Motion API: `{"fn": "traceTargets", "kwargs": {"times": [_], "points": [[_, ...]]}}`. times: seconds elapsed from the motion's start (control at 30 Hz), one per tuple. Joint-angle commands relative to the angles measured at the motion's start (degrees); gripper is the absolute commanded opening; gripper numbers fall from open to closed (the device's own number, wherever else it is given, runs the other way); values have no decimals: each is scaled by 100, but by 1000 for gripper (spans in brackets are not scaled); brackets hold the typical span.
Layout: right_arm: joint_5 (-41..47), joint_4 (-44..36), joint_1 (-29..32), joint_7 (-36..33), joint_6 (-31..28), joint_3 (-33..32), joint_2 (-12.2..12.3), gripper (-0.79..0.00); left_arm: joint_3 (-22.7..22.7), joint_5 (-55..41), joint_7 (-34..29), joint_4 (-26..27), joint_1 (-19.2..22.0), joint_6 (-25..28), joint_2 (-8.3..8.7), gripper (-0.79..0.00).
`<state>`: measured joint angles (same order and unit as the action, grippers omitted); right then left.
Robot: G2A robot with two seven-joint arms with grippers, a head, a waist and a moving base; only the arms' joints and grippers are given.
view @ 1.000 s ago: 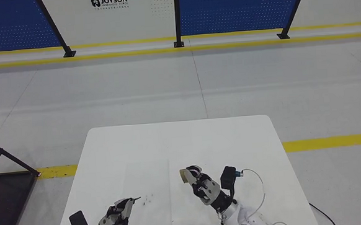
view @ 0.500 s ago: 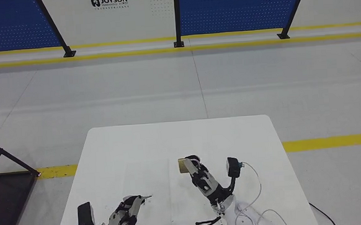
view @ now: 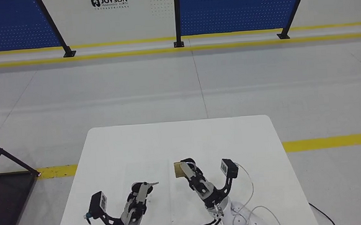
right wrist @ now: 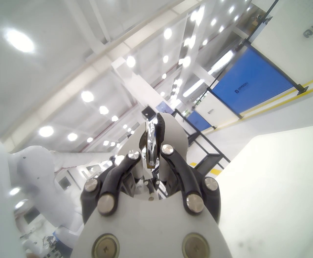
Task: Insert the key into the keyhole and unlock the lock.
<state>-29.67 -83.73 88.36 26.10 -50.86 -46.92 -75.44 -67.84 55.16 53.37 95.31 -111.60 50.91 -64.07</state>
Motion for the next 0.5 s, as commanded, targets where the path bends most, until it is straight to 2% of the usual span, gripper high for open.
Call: {"fn": "traceTargets", "kwargs": {"times": [0.0, 0.23, 0.47], "points": [[-1, -3, 1, 0, 6, -1, 1, -785, 7, 15, -2, -11, 5, 2, -1, -785], [-1, -3, 1, 0, 6, -1, 1, -785, 48, -30, -172, 32, 33, -85, -8, -785], [-1, -3, 1, 0, 6, -1, 1, -785, 344, -708, -410, 16, 229, -241, -103, -785]]}}
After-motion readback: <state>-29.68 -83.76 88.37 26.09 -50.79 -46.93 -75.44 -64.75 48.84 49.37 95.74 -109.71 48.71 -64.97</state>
